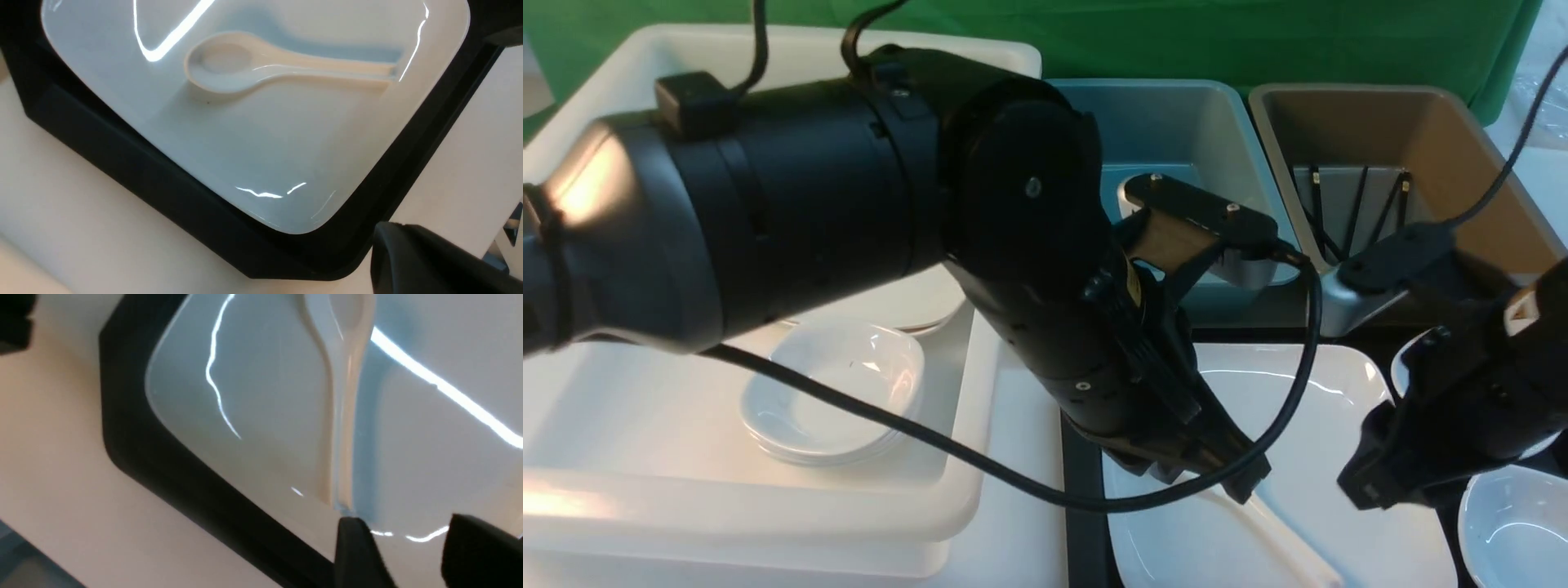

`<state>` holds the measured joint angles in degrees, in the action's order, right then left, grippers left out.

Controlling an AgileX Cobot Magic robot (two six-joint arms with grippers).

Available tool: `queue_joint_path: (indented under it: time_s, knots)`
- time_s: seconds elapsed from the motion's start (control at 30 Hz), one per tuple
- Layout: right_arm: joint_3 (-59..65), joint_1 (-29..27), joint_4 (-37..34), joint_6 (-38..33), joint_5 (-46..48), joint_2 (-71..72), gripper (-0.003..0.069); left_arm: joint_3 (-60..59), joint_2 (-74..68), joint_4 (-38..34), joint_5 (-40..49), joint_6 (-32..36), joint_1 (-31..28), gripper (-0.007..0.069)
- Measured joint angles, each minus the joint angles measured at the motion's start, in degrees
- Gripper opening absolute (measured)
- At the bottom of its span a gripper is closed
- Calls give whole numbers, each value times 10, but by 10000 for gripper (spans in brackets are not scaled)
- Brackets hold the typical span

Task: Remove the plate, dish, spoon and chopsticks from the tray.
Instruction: Use the right arm to grab a soup spoon from the plate, then use the right arm to put the soup spoon into the small storage box in the middle

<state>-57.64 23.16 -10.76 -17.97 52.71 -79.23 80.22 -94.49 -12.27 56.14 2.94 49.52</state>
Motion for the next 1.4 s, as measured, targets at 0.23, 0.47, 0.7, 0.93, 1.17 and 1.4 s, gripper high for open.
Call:
queue_joint_path:
  time_s: [0.23, 0.47, 0.7, 0.93, 1.17, 1.4]
  knots:
    - [0, 59, 31, 24, -66, -116, 531, 0, 1, 3, 25, 0, 0, 2]
    - [0, 67, 49, 52, -107, -213, 505, 0, 1, 7, 46, -4, 0, 2]
    - [-1, 68, 63, 65, -101, -204, 145, 0, 2, 32, 48, -29, 0, 2]
    - [-42, 50, 57, 82, -108, -77, 146, 0, 26, 74, 27, -72, -26, 2]
    - [-239, 0, 56, 80, -147, -112, 146, 0, 66, 79, -139, -77, -90, 2]
    - [-467, -21, 51, 113, -152, -313, 146, 0, 70, 88, -313, -69, -112, 2]
